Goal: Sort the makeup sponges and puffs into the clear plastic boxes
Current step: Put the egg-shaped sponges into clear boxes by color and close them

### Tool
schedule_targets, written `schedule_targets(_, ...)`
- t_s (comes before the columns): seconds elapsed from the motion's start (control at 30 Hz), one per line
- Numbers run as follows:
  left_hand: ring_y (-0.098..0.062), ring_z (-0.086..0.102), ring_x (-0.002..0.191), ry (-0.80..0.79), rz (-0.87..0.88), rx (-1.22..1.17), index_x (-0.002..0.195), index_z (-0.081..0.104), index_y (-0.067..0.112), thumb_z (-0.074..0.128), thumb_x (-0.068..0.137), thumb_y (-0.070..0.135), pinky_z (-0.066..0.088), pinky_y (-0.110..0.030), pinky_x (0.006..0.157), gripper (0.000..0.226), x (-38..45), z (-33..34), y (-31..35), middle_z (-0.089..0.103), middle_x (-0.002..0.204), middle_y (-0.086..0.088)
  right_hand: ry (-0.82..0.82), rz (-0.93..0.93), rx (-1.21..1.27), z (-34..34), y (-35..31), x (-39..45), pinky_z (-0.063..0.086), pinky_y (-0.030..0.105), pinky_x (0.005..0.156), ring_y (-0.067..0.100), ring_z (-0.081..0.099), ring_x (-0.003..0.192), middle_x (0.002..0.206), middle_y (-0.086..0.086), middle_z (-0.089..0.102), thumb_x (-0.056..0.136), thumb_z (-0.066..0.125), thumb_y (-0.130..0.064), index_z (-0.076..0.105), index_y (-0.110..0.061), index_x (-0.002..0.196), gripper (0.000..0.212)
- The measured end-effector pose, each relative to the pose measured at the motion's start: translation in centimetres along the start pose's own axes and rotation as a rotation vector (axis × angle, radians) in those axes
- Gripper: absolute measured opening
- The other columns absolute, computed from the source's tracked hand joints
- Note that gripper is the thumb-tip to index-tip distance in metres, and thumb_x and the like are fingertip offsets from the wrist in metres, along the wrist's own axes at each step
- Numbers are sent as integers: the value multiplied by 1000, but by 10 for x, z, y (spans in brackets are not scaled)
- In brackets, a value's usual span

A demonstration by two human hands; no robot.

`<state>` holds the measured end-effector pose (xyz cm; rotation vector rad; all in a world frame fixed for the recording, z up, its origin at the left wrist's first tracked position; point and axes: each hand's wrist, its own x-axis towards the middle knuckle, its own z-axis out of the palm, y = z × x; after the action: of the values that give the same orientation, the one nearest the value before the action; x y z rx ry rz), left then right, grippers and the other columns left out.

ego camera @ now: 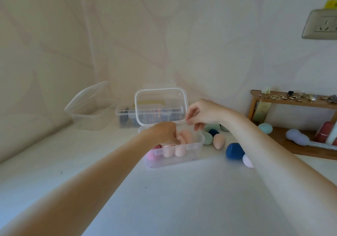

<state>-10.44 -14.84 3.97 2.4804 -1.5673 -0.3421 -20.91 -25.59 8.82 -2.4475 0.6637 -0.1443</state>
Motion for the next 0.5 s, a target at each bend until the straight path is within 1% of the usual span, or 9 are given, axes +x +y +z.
schedule_targets(0.07,-22,54,84,8,-6,7,99,59,7,56,88,26,44,-28,71,22,0,1,1,64,104,-11,222,70,-224,-8,17,4,54,34,73,25,63,73,87,15,67,85,55,-1,64,-2,85,10)
schedule_targets(0.1,-22,54,85,10,-7,12,102,59,6,56,88,25,45,-30,73,24,-1,1,1,64,108,-12,260,133,-323,-9,27,4,51,35,72,26,61,75,84,14,64,84,55,-2,62,-2,84,8)
schedule_targets(0.13,-22,54,86,9,-3,17,103,59,7,55,88,25,46,-31,76,23,-1,1,1,64,111,-12,247,195,-413,-8,36,2,49,34,72,26,58,77,81,10,61,83,58,-5,58,-5,82,1)
schedule_targets(0.2,-22,54,87,6,9,22,98,55,12,54,89,24,49,-33,79,15,-3,2,1,63,113,-11,117,340,-541,3,52,-3,50,32,76,22,57,75,74,3,57,77,66,-14,52,-12,73,15)
schedule_targets(0.27,-22,54,88,3,17,27,99,54,15,53,89,23,49,-33,78,12,-6,1,2,63,113,-10,52,361,-573,14,62,-8,47,28,70,19,53,68,71,2,52,73,67,-14,42,-17,63,28)
schedule_targets(0.33,-23,57,94,-4,19,32,110,54,16,51,91,22,49,-33,82,20,-8,0,4,62,115,-8,90,311,-532,22,70,-11,41,27,64,19,50,77,82,2,48,77,67,-15,44,-15,72,24)
schedule_targets(0.37,-23,57,98,-11,18,40,114,53,18,49,91,22,49,-33,85,24,-9,-1,6,61,116,-7,116,299,-511,25,73,-13,39,28,65,20,49,83,89,2,46,79,66,-16,47,-14,86,20)
schedule_targets(0.43,-23,56,102,-20,29,88,117,52,21,46,92,22,47,-33,89,26,-10,-2,8,60,118,-5,189,282,-516,26,80,-13,37,28,68,20,46,88,95,2,45,85,60,-15,49,-13,111,28)
schedule_targets(0.5,-22,53,97,-25,36,136,117,53,20,43,93,21,44,-32,90,25,-10,-2,9,60,118,-4,297,232,-495,17,78,-13,43,31,70,20,49,88,96,2,52,87,55,-14,52,-16,105,19)
